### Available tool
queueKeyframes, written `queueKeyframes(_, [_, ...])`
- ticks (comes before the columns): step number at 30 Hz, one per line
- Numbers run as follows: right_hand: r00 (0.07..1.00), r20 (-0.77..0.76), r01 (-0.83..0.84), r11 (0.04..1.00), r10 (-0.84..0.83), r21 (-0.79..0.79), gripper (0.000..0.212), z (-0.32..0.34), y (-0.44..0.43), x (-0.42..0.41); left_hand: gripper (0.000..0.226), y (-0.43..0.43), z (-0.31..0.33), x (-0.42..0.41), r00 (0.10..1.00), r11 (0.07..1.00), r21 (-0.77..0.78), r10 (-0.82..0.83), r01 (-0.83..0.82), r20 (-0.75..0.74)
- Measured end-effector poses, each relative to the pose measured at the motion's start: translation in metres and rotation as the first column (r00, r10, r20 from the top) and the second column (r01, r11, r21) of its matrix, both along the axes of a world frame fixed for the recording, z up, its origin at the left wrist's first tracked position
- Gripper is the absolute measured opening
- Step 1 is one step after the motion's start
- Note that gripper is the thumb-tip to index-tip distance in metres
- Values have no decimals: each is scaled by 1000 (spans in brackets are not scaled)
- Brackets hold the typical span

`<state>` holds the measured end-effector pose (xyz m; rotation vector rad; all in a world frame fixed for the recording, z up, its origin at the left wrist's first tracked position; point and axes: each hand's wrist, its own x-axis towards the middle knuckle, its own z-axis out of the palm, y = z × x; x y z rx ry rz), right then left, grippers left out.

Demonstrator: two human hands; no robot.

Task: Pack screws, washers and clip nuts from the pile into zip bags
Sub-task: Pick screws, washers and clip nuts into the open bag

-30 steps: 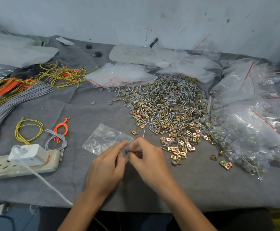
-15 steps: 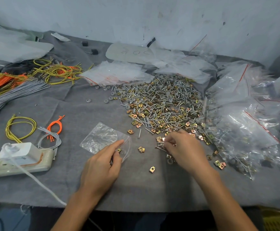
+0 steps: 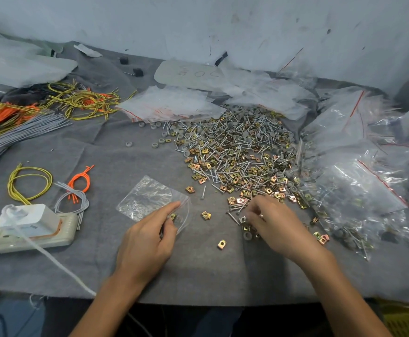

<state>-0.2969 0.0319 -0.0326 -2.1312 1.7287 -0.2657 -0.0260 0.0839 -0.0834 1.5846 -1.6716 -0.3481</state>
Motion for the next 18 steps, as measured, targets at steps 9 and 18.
queueKeyframes(9, [443,860,54,965,-252,256,21,0,9,13,41,-2,-2,1,1000,1000,-3,5,-5,-20])
queueKeyframes(18, [614,771,19,979,-170,201,13,-6,29,86,40,-2,-1,0,1000,1000,-8,6,-6,-13])
